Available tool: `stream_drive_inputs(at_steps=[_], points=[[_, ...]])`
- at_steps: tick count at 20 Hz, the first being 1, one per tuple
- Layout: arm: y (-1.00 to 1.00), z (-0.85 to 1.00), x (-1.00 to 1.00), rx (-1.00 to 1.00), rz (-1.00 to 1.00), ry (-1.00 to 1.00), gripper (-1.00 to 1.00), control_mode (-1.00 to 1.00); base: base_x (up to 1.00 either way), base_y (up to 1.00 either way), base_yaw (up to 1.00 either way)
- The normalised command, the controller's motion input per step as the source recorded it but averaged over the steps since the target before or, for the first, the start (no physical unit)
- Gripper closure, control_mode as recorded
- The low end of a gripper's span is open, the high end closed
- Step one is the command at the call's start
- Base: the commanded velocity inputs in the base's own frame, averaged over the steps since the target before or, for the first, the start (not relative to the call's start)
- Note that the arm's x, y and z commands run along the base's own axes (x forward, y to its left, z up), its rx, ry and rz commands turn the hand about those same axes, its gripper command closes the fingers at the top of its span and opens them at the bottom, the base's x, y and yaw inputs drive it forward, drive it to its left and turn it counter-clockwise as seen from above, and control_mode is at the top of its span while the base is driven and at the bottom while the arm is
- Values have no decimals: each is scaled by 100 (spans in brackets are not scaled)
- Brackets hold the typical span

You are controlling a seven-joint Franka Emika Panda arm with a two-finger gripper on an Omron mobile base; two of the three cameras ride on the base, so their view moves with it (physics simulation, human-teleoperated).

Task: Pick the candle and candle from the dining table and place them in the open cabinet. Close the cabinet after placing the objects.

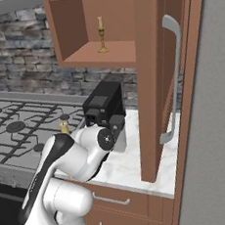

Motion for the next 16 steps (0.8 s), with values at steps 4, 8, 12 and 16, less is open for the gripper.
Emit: stream_drive_inputs(at_steps=[4, 8, 12, 16], points=[[4, 3, -4, 0, -9, 0, 100, -100, 0, 0, 0], [12, 11, -7, 0, -16, 0, 100, -100, 0, 0, 0], [6, 13, -12, 0, -19, 0, 100, -100, 0, 0, 0], [1, 11, -11, 0, -17, 2, 100, -100, 0, 0, 0]])
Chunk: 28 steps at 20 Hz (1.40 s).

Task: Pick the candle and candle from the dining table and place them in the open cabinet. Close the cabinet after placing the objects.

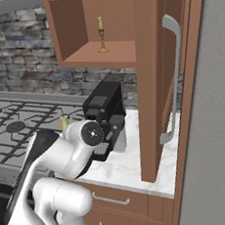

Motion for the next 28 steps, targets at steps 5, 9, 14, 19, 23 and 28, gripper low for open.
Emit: stream_drive_inputs(at_steps=[5, 9, 14, 19, 23, 28], points=[[-1, 17, -14, 0, -21, 7, 100, -100, 0, 0, 0], [-3, 21, -8, 0, -20, 11, 100, -100, 0, 0, 0], [-4, 25, -10, -3, -12, 9, 100, -100, 0, 0, 0], [-6, 26, -11, -7, -8, 0, 100, -100, 0, 0, 0], [-12, 23, -13, -10, -6, 0, 100, -100, 0, 0, 0], [-7, 17, -8, -11, -5, 0, 100, -100, 0, 0, 0]])
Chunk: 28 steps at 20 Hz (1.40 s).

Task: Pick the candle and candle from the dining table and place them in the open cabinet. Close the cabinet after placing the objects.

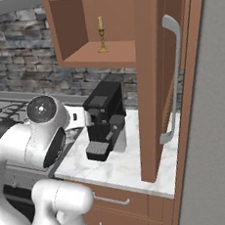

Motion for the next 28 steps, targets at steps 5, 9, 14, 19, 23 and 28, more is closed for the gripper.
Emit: stream_drive_inputs(at_steps=[5, 9, 14, 19, 23, 28], points=[[-3, 18, -1, -6, -4, 0, 100, -100, 0, 0, 0], [-2, 18, -1, -1, -4, 0, 100, -100, 0, 0, 0], [-5, 21, -3, 0, -5, -2, 100, -100, 0, 0, 0], [-5, 19, -2, 0, -5, -9, 100, -100, 0, 0, 0], [-5, 17, -2, 0, -7, -19, 100, -100, 0, 0, 0], [-7, 18, -1, 0, -8, -20, 100, -100, 0, 0, 0]])
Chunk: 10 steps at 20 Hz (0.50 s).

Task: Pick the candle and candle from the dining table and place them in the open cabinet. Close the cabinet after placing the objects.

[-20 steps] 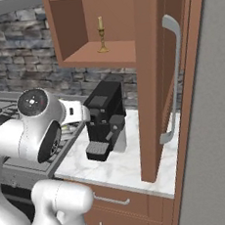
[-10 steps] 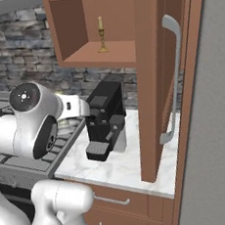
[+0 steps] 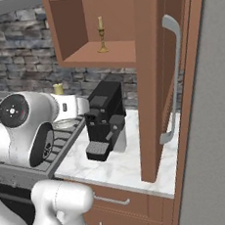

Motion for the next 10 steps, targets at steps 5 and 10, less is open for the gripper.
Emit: stream_drive_inputs(at_steps=[5, 10], points=[[-11, 21, 0, 0, -12, -5, 100, -100, 0, 0, 0], [-12, 23, 0, 0, -13, 0, 100, -100, 0, 0, 0]])
